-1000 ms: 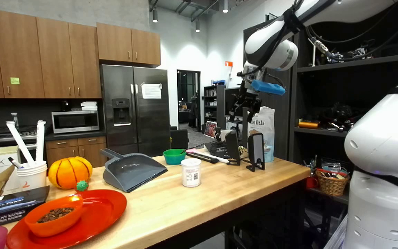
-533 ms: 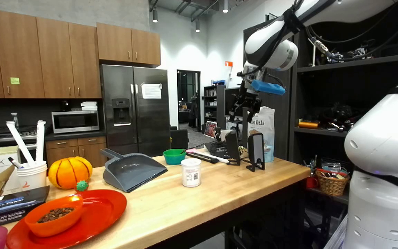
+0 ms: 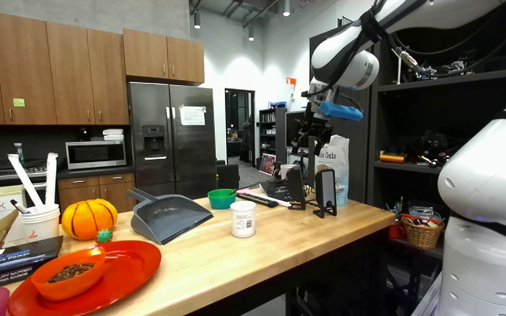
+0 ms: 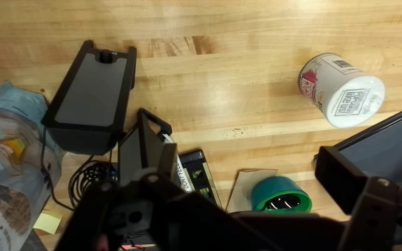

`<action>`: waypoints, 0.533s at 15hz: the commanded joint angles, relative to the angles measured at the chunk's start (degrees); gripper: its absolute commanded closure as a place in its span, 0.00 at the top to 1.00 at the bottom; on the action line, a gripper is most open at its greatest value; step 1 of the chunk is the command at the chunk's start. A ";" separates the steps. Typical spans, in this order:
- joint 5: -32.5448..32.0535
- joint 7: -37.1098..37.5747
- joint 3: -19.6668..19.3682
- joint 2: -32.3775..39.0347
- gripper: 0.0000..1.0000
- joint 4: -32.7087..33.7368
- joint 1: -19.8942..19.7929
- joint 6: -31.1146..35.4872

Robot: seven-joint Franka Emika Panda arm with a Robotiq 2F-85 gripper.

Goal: Push the white container on the dustpan

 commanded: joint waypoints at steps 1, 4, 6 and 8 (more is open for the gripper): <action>0.28 -0.78 0.59 0.06 1.00 0.09 -0.66 -0.20; 0.29 -2.53 0.14 0.05 1.00 0.35 -0.21 -1.11; 0.27 -4.91 -0.45 0.12 1.00 0.74 0.25 -2.74; 0.21 -7.57 -0.90 0.17 1.00 0.98 0.56 -4.23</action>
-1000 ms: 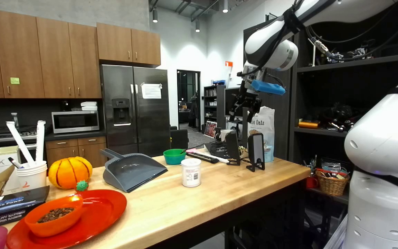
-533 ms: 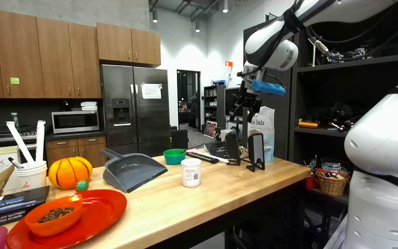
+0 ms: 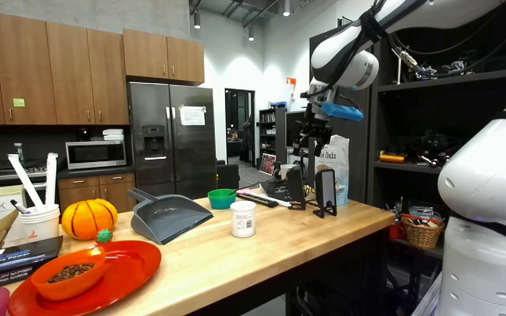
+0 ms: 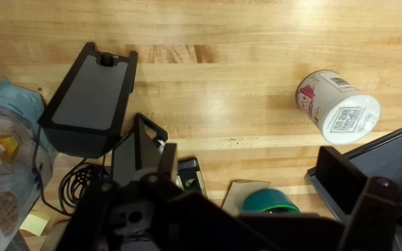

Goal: Push the white container on the dustpan

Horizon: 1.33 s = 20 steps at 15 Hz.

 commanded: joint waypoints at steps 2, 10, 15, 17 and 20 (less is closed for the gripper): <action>0.04 -7.51 -1.66 0.22 1.00 1.14 0.87 -3.74; 0.94 -28.18 -7.48 0.96 1.00 3.19 4.74 -10.33; 1.78 -42.84 -10.99 1.92 1.00 5.26 6.87 -15.30; 2.12 -47.82 -11.58 2.70 1.00 6.32 6.88 -17.59; 0.30 -55.93 -14.05 2.14 1.00 4.19 3.79 -20.62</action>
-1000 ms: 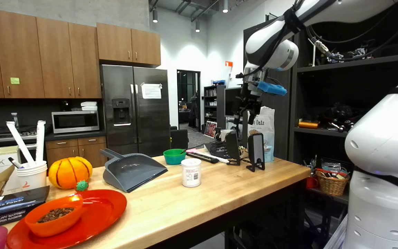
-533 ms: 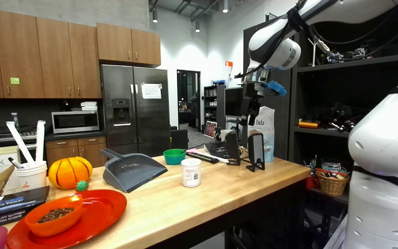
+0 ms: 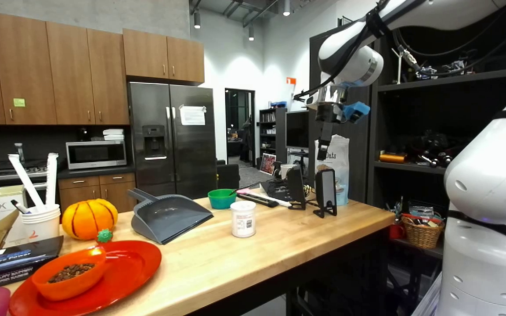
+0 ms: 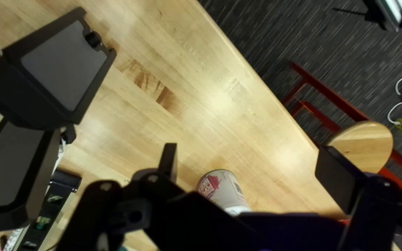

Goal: Push the white container on the dustpan

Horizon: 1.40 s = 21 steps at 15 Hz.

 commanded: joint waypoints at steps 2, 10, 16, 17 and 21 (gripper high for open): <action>-1.15 -12.01 -2.88 2.65 1.00 -0.27 -3.02 -3.84; -0.22 -20.99 -0.84 7.83 1.00 -0.19 -4.19 -5.37; -0.06 -24.27 2.25 4.27 1.00 -2.80 -4.19 -6.83; 0.55 -24.53 2.91 3.65 1.00 -2.75 -3.78 -7.11; 4.35 -24.12 5.54 2.89 1.00 -1.35 -2.12 -6.88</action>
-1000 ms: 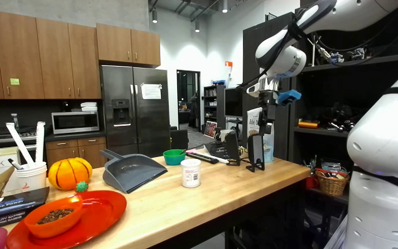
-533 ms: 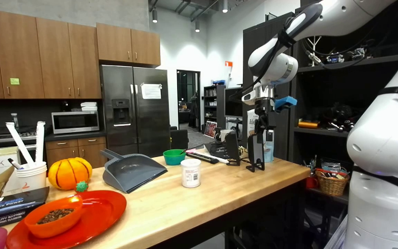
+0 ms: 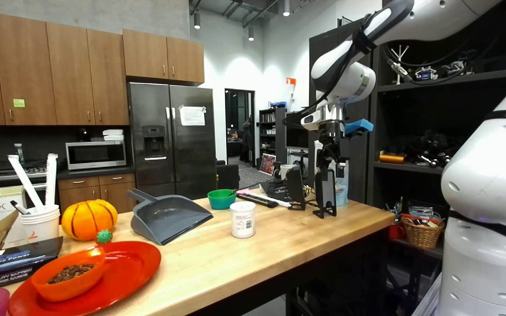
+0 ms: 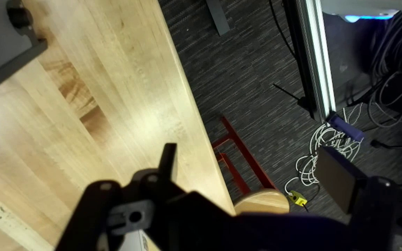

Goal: Push the white container on the dustpan

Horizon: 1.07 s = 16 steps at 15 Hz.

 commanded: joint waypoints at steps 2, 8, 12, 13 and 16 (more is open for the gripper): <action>5.43 0.47 2.80 -1.08 1.00 3.07 1.97 -0.38; 6.31 0.17 3.73 -0.10 1.00 5.43 1.82 0.07; 5.65 -0.17 3.74 0.98 1.00 5.55 1.44 0.97; 5.15 0.06 4.33 -0.60 1.00 3.15 1.33 2.16; 3.89 0.55 5.51 -0.87 1.00 -1.15 1.54 4.57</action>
